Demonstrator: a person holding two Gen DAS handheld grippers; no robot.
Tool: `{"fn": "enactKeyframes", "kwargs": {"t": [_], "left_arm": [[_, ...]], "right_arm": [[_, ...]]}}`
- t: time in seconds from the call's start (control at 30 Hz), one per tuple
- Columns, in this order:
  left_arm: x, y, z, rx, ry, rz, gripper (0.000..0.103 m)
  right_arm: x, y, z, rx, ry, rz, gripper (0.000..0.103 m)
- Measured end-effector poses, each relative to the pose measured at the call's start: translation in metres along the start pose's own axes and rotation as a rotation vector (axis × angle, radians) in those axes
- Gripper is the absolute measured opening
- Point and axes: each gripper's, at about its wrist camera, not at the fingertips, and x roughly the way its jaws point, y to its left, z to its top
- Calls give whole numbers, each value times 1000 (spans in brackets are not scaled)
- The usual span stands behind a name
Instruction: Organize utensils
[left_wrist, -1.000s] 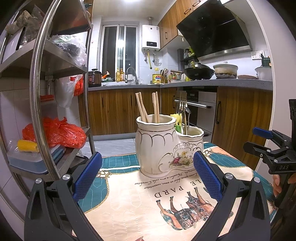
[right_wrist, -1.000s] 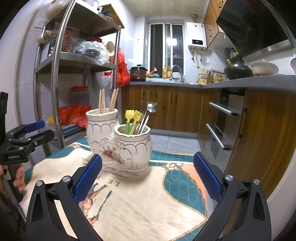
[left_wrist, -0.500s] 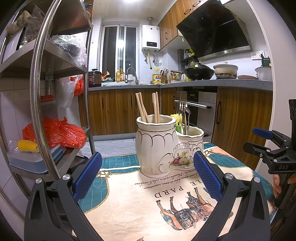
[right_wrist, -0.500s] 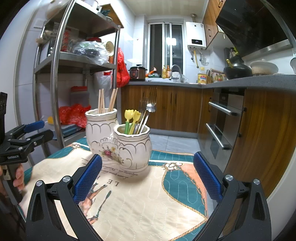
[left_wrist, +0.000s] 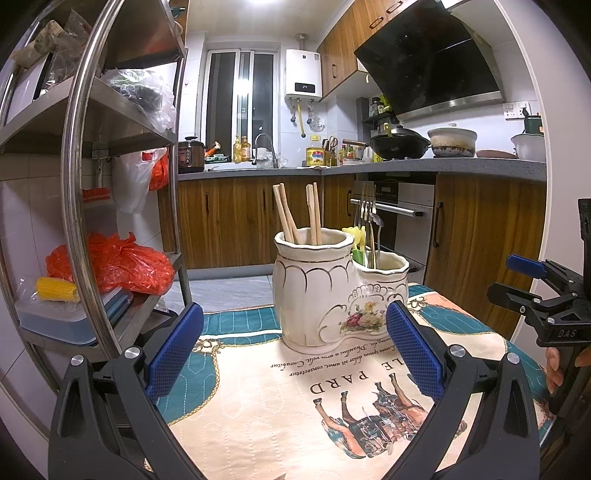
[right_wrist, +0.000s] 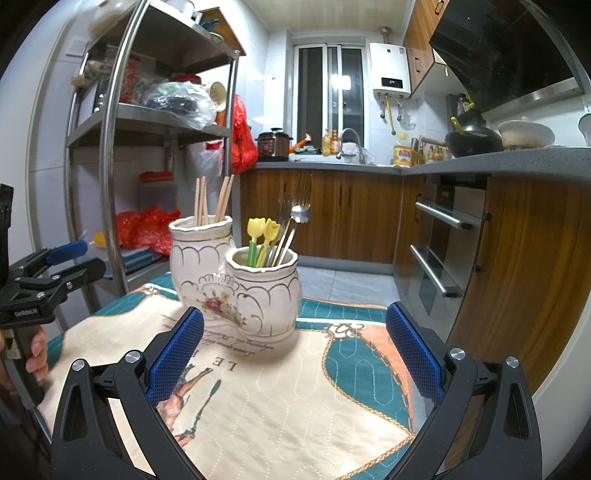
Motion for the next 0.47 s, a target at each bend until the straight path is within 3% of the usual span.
{"fn": "enactKeyframes", "kwargs": {"t": [0.47], "left_arm": [[4, 2, 1, -3, 15, -2, 98]], "right_arm": [[0, -1, 0, 0, 1, 1, 98]]}}
